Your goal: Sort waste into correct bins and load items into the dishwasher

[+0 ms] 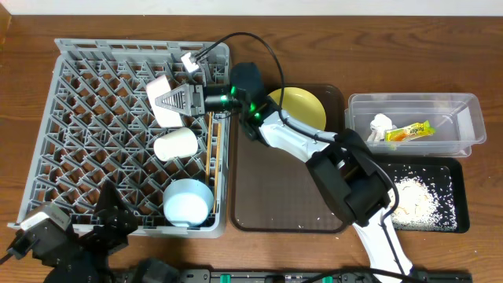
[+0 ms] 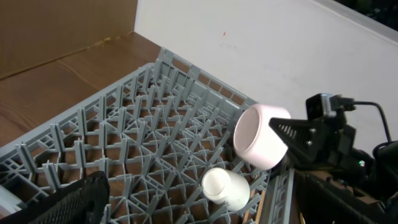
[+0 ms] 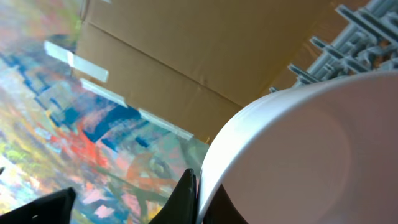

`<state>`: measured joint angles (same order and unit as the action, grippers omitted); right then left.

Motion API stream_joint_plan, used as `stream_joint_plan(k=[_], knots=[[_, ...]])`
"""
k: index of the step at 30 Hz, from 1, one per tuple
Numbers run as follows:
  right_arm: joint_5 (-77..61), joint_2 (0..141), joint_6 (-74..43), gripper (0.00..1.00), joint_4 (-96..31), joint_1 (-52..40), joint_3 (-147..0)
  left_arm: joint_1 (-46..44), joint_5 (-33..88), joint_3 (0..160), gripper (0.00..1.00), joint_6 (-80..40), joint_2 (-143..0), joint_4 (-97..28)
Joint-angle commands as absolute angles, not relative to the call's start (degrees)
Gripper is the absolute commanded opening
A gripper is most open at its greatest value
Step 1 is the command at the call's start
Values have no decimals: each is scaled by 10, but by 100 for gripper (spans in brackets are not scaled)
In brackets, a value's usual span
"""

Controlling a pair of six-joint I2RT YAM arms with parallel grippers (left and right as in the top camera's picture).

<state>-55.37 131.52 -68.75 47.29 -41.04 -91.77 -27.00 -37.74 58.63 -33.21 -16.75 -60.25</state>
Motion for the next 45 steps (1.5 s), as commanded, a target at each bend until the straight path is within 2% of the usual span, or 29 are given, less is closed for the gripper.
stream_joint_plan(k=[1, 8, 13, 16, 19, 23, 26, 30, 34, 39, 41, 45], knots=[[-525, 1322, -659, 4, 440, -407, -923, -267, -386, 592, 96, -333, -167, -604], [-519, 1322, -632, 11, 426, -399, -923, -267, -386, 592, 96, -333, -167, -604], [-525, 1322, -635, 22, 396, -382, -923, -267, -386, 592, 96, -333, -167, -604], [-544, 1322, -640, 21, 392, -369, -923, -267, -386, 592, 96, -333, -167, -604], [-577, 1319, -652, 16, 393, -359, -925, -267, -386, 592, 96, -333, -167, -604], [-607, 1306, -649, 19, 380, -347, -929, -267, -386, 592, 97, -333, -167, -604], [-570, 1277, -612, 22, 282, -332, -930, -267, -386, 592, 96, -333, -167, -604], [-424, 1228, -578, 29, 100, -313, -930, -267, -386, 592, 96, -333, -167, -604], [-253, 1154, -441, 33, -12, -315, -933, -267, -386, 592, 96, -333, -167, -604], [-117, 1096, -236, 46, -195, -338, -1011, -267, -386, 592, 97, -333, -167, -604], [-65, 1099, -156, 54, -286, -355, -1071, -267, -386, 592, 97, -333, -167, -604], [1, 1118, -32, 63, -395, -396, -1163, -267, -386, 592, 96, -333, -167, -604]])
